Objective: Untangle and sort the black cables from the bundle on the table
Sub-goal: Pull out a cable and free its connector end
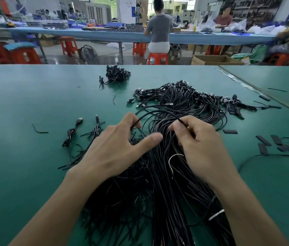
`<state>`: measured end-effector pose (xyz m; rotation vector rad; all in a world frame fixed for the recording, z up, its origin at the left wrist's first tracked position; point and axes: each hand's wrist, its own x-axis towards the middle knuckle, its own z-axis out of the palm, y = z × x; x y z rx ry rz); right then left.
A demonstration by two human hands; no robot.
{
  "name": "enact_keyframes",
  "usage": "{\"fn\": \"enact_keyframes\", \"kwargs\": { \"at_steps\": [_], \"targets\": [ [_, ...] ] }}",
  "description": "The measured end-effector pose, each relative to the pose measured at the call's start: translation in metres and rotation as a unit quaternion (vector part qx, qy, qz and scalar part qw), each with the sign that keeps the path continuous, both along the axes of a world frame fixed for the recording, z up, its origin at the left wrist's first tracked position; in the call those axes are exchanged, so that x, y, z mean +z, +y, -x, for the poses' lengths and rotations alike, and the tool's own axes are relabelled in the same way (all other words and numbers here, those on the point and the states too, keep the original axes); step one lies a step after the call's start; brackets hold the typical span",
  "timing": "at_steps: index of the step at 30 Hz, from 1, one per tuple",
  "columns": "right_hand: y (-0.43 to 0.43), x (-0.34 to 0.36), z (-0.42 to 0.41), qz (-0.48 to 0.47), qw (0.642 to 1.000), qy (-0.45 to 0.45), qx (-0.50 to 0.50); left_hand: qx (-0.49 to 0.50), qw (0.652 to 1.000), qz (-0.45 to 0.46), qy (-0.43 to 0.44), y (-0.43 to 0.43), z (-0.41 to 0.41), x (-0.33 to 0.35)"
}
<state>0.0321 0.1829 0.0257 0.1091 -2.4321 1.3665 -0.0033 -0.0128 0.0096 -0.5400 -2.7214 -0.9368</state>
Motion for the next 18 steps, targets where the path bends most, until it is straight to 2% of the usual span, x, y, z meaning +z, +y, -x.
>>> {"fn": "enact_keyframes", "kwargs": {
  "at_steps": [4,6,8,10,12,14,15,18],
  "targets": [
    [0.0,0.002,0.0,0.083,0.995,-0.019,0.043,-0.071,0.978,-0.194,-0.027,0.002,0.0,0.008],
    [0.0,0.003,0.001,0.116,0.991,-0.017,0.056,-0.102,0.969,-0.224,-0.023,0.002,0.0,0.013],
    [0.0,0.004,0.001,0.171,0.983,-0.008,0.059,-0.132,0.958,-0.244,-0.069,0.003,-0.004,0.02],
    [0.0,0.006,0.002,0.229,0.972,0.009,0.057,-0.199,0.92,-0.28,-0.187,0.004,-0.01,0.027],
    [-0.002,0.007,0.002,0.256,0.964,0.016,0.073,-0.302,0.848,-0.31,-0.305,0.005,-0.02,0.035],
    [-0.005,0.003,0.001,0.224,0.969,-0.008,0.107,-0.366,0.784,-0.357,-0.353,0.007,-0.026,0.04],
    [-0.007,-0.002,0.001,0.175,0.976,-0.032,0.122,-0.37,0.766,-0.386,-0.357,0.008,-0.026,0.04],
    [-0.014,-0.013,0.0,0.0,0.979,-0.122,0.164,-0.283,0.756,-0.483,-0.339,0.014,-0.023,0.039]
  ]
}}
